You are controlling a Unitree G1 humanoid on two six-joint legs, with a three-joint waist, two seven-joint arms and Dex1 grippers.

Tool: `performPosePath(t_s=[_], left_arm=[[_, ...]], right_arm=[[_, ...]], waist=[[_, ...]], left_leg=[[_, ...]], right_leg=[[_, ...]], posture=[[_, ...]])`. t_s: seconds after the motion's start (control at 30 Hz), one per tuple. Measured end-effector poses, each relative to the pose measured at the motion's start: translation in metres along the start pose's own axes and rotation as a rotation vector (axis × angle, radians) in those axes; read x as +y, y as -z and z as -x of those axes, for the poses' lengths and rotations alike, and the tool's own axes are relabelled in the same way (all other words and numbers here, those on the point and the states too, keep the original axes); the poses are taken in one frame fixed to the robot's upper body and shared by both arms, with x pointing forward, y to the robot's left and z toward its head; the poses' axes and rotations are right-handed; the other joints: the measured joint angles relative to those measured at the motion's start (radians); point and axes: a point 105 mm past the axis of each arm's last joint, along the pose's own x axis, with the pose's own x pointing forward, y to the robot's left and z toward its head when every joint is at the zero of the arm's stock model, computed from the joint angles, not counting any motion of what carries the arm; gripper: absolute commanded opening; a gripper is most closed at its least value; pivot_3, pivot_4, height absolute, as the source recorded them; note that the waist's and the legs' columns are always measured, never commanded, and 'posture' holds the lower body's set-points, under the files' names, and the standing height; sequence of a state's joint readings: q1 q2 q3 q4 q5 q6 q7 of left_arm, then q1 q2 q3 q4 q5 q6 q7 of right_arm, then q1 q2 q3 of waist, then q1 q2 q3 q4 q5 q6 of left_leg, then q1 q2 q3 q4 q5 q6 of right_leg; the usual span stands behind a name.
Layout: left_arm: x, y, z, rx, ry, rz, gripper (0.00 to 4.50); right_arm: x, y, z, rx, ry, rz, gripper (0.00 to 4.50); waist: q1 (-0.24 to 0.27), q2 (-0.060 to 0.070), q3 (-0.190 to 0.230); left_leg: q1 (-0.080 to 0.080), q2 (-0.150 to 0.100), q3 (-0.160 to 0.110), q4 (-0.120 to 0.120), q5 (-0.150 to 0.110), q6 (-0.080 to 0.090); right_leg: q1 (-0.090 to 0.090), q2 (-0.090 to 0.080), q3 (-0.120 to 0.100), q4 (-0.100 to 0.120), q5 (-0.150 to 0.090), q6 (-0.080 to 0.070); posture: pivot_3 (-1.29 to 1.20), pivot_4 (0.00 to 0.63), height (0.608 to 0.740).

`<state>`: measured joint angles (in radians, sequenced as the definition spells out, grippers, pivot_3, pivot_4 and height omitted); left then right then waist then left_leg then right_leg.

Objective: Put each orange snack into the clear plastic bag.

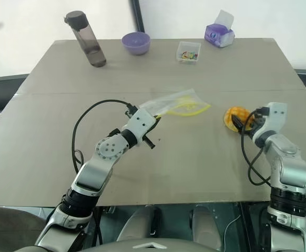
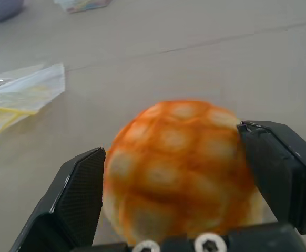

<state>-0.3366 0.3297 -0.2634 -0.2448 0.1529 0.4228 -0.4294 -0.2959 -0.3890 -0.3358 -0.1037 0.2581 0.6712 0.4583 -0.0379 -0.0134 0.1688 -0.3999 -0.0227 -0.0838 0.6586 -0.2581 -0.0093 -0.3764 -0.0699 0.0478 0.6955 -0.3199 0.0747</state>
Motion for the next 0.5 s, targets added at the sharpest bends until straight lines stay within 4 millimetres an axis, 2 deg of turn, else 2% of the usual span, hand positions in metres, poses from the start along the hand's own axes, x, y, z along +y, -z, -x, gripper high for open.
performPosePath(t_s=[0.13, 0.3, 0.4, 0.5], left_arm=[[0.001, 0.001, 0.000, 0.003, -0.002, -0.002, 0.00], [0.001, 0.001, 0.000, 0.003, -0.003, -0.003, 0.00], [0.001, 0.000, 0.000, 0.002, -0.003, -0.003, 0.00], [0.002, 0.001, 0.000, 0.002, -0.008, -0.003, 0.00]], right_arm=[[0.009, 0.013, 0.004, 0.065, -0.076, 0.011, 4.47], [0.006, 0.022, 0.001, 0.129, -0.065, 0.174, 4.47], [0.001, 0.025, -0.003, 0.129, -0.019, 0.208, 3.65], [-0.005, 0.024, -0.005, 0.124, 0.016, 0.210, 2.28]], waist=[[0.001, 0.000, 0.000], [0.000, -0.001, -0.002], [0.002, -0.005, -0.005], [0.005, -0.005, -0.005]], left_leg=[[0.000, 0.000, 0.000, 0.000, 0.000, 0.000], [0.002, 0.000, -0.001, 0.000, 0.000, 0.000], [0.003, 0.000, -0.002, 0.002, 0.000, 0.000], [0.003, 0.000, -0.004, 0.005, -0.001, 0.001]], right_leg=[[0.000, 0.000, 0.000, 0.000, 0.000, 0.000], [0.002, 0.000, -0.001, 0.000, 0.000, 0.000], [0.005, 0.000, -0.002, -0.001, 0.000, 0.000], [0.007, 0.000, -0.004, -0.001, 0.000, 0.000]], posture=[[0.00, 0.150, 0.740], [0.00, 0.150, 0.740], [0.00, 0.150, 0.740], [0.00, 0.150, 0.740]])
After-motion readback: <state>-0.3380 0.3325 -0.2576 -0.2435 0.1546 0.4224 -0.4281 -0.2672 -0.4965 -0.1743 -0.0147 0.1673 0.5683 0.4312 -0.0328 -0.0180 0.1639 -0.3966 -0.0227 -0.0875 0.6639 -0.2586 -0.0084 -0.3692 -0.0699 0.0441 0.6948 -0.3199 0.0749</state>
